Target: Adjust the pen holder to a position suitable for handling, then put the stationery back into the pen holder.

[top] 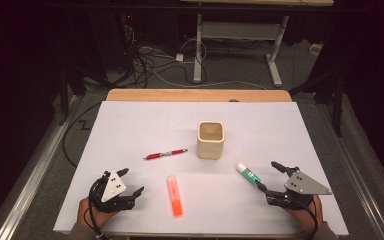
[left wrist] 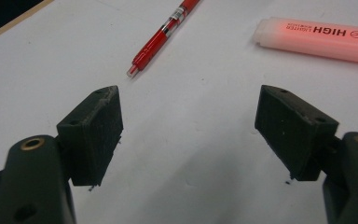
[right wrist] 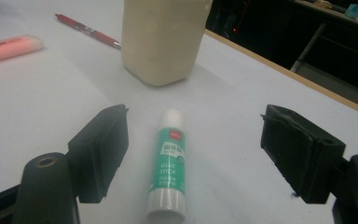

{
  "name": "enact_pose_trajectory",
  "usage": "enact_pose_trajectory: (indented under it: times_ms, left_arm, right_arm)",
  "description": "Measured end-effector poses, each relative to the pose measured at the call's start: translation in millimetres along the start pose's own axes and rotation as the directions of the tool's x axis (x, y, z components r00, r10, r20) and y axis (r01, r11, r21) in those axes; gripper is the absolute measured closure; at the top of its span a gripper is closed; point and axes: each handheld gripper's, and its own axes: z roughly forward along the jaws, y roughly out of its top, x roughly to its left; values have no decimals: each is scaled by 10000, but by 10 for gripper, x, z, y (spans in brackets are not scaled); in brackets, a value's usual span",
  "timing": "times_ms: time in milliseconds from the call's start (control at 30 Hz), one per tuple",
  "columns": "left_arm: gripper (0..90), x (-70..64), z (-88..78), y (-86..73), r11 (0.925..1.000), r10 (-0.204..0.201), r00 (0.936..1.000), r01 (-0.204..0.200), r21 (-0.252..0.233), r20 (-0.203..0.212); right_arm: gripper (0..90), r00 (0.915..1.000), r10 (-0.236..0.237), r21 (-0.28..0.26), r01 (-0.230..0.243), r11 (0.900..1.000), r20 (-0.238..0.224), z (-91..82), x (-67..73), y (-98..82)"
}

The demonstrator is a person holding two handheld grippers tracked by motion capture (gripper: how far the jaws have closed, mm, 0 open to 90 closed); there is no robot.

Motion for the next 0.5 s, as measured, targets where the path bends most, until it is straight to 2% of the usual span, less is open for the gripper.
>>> enact_pose_trajectory:
  times_ms: [100, 133, 500]
  left_arm:
    - [226, 10, -9, -3, 10000, -21, 10000, 21, 28, 26]
    - [227, 12, -14, -6, 9998, -151, 9999, 151, 92, 65]
    - [227, 131, -36, 119, 9999, -132, 9998, 133, -39, 161]
  right_arm:
    - [236, 9999, -130, -8, 130, 9999, -8, 8, -1, 6]
    - [239, 9999, -80, 2, 80, 10000, -73, 13, -7, 4]
    - [245, 9993, 48, 300, -37, 9995, -376, 39, -24, -22]
